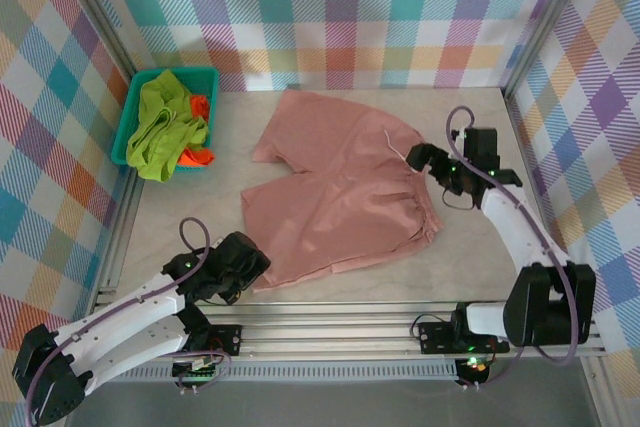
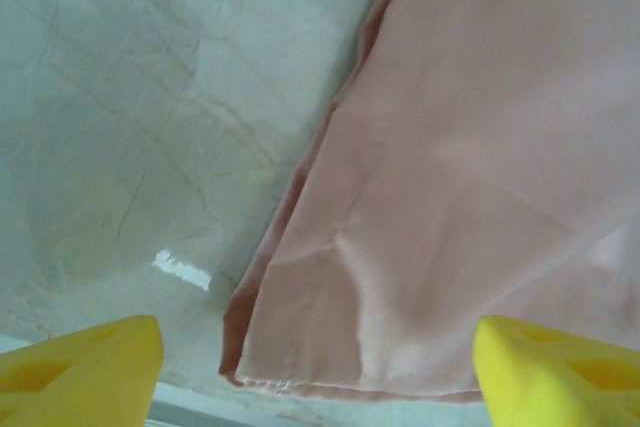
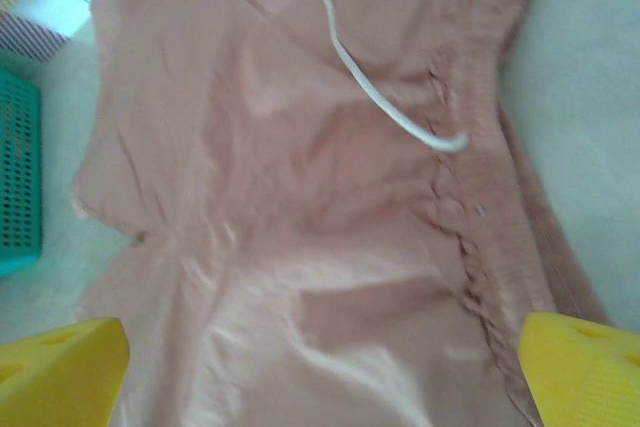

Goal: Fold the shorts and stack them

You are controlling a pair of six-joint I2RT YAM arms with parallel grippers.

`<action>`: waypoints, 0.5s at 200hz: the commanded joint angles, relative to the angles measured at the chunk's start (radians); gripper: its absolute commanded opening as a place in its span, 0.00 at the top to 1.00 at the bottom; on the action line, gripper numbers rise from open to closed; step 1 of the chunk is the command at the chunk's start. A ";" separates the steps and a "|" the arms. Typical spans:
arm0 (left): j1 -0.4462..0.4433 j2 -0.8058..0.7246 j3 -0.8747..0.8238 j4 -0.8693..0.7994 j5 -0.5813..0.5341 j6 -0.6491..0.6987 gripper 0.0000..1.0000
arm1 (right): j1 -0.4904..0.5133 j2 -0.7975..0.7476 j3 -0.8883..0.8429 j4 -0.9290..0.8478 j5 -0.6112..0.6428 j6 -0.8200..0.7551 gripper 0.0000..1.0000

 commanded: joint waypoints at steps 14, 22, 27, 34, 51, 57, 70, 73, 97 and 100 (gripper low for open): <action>-0.020 0.026 -0.032 0.024 0.089 -0.092 0.25 | -0.006 -0.121 -0.074 -0.063 0.026 -0.012 0.00; -0.023 0.034 -0.037 0.038 0.102 -0.100 0.27 | -0.005 -0.138 -0.093 -0.072 0.025 -0.012 0.00; -0.025 0.037 -0.040 0.046 0.109 -0.103 0.28 | -0.005 -0.147 -0.104 -0.079 0.024 -0.011 0.00; -0.027 0.042 -0.039 0.050 0.112 -0.107 0.29 | -0.005 -0.160 -0.118 -0.087 0.019 -0.011 0.00; -0.029 0.044 -0.040 0.054 0.114 -0.114 0.31 | -0.005 -0.186 -0.150 -0.100 0.017 -0.008 0.00; -0.031 0.047 -0.042 0.056 0.116 -0.119 0.33 | -0.005 -0.195 -0.161 -0.104 0.017 -0.007 0.00; -0.030 0.052 -0.051 0.081 0.122 -0.121 0.37 | -0.005 -0.210 -0.177 -0.117 0.017 -0.007 0.00; -0.031 0.055 -0.052 0.086 0.123 -0.123 0.37 | -0.005 -0.214 -0.180 -0.119 0.017 -0.007 0.00; -0.031 0.087 -0.056 0.112 0.121 -0.120 0.44 | -0.005 -0.239 -0.199 -0.137 0.014 -0.007 0.00; -0.030 0.091 -0.055 0.114 0.121 -0.119 0.44 | -0.005 -0.241 -0.200 -0.140 0.013 -0.008 0.00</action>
